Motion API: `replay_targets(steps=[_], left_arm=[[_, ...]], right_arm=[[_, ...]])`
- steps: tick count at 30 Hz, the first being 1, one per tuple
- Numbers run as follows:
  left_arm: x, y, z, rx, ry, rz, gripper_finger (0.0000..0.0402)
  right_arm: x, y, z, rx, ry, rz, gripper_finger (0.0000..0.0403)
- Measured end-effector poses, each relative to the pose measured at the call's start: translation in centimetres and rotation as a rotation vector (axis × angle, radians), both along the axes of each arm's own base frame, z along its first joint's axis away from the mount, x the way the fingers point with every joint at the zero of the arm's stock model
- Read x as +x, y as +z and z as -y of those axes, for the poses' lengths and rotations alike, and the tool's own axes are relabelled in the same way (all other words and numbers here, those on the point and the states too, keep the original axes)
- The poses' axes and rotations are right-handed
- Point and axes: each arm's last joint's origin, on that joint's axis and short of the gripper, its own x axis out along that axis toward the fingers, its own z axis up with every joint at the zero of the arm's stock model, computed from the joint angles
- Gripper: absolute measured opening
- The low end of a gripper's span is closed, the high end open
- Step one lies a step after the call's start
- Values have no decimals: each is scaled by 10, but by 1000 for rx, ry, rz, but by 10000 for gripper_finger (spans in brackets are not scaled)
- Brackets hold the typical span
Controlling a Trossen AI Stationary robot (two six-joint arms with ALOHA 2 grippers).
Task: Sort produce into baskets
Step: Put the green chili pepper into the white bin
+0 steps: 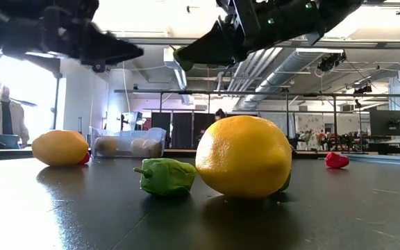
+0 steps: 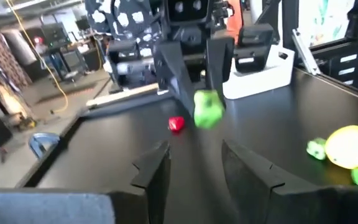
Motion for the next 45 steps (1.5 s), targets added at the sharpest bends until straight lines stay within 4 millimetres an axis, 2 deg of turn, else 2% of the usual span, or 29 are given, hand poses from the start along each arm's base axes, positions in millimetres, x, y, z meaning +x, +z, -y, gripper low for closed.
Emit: replay_targets(steps=[9,15,28,37,41,45], left_arm=[[38,10,5,80,-15,-34,132],[52,11,8,121,-83,-48,125],[63,6,19,185,-142,-16,76],[64,7,18,187,-143,-2,5],[63,7,19,185,-166,1,2],[58,13,19,183,-172,-4,1]], right_arm=[[0,0,-2,-10,40,0,57],[0,0,-6,-25,58,1,57],[0,1,-6,-23,58,11,57],[0,1,-6,-22,61,12,58],[0,1,-6,-22,64,10,75],[0,1,-6,-27,42,10,117]])
